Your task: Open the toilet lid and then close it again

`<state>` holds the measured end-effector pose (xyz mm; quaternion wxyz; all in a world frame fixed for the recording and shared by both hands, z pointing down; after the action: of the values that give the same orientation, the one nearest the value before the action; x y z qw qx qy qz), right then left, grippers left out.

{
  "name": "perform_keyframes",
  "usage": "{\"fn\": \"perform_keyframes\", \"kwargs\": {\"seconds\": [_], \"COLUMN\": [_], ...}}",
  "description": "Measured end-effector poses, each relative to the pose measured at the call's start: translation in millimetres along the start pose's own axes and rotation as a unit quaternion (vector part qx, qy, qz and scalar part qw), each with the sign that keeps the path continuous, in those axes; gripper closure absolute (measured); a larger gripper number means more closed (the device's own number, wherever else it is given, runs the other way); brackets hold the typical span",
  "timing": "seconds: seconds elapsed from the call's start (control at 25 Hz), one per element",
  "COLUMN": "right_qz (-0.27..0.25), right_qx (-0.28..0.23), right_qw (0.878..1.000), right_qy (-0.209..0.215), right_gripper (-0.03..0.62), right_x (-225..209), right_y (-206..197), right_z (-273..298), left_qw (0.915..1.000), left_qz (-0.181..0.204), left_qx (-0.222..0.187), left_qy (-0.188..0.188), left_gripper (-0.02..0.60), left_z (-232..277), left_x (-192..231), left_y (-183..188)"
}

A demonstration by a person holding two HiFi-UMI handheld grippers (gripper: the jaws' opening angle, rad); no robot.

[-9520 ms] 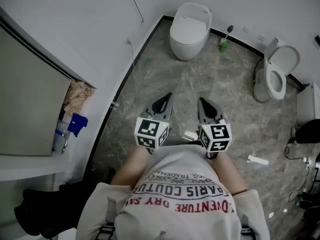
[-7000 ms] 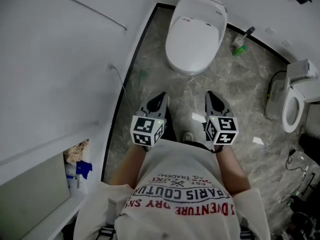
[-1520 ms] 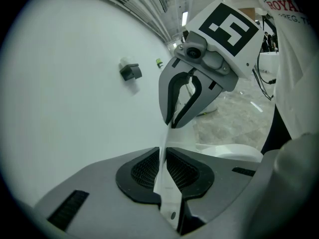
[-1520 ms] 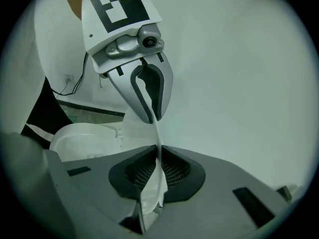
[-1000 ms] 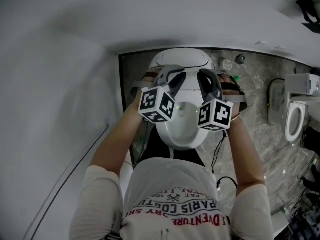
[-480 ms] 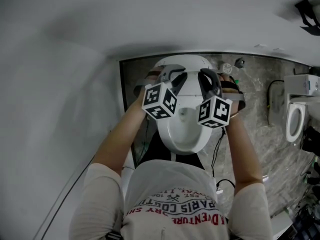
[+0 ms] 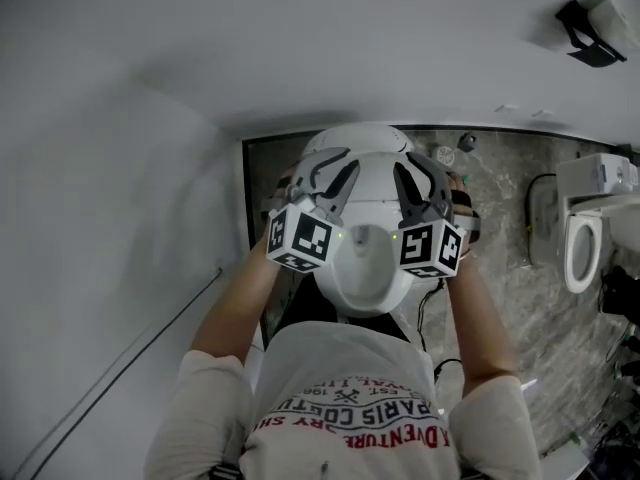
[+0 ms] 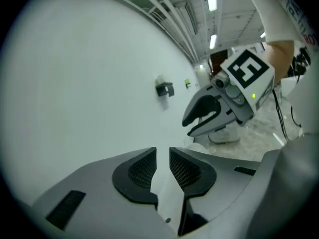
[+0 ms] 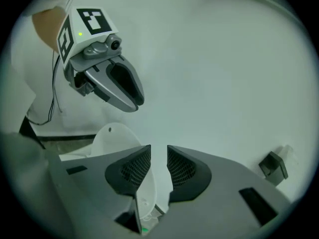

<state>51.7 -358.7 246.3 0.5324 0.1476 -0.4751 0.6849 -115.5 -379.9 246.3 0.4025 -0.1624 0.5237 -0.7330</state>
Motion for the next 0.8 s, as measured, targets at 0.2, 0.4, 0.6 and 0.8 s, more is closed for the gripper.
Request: {"fn": "perform_keyframes", "kwargs": {"seconds": [0.2, 0.4, 0.6, 0.8], "right_qz": [0.139, 0.268, 0.347, 0.372], "right_qx": [-0.045, -0.069, -0.08, -0.099], "right_qw": [0.988, 0.958, 0.933, 0.921], "right_qy": [-0.047, -0.071, -0.061, -0.055], "right_gripper": [0.56, 0.576, 0.577, 0.577], "right_x": [-4.1, -1.5, 17.7, 24.2], "right_y": [9.4, 6.8, 4.5, 6.1], "right_z": [-69.8, -133.3, -179.9, -205.7], "left_qw": [0.9799, 0.9582, 0.9383, 0.9357], "left_qz": [-0.154, -0.207, -0.26, -0.277], "left_qx": [-0.119, -0.174, -0.196, -0.168], "left_qy": [0.047, 0.093, 0.116, 0.14], "left_gripper": [0.572, 0.574, 0.575, 0.575], "left_z": [-68.4, -120.4, -151.0, -160.4], "left_x": [-23.3, -66.0, -113.8, -137.3], "left_y": [26.5, 44.9, 52.1, 55.9]}}
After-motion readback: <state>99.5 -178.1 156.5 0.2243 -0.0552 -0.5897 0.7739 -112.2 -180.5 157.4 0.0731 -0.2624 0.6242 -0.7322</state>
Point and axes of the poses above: the fingertips, and each gripper's own axes: z forward along the fingers, x to its left, y out of its top, the point moved 10 cm from there along -z, backward along the fingers, and after that the axes turned 11 degrees about -z, right-handed, at the moved point
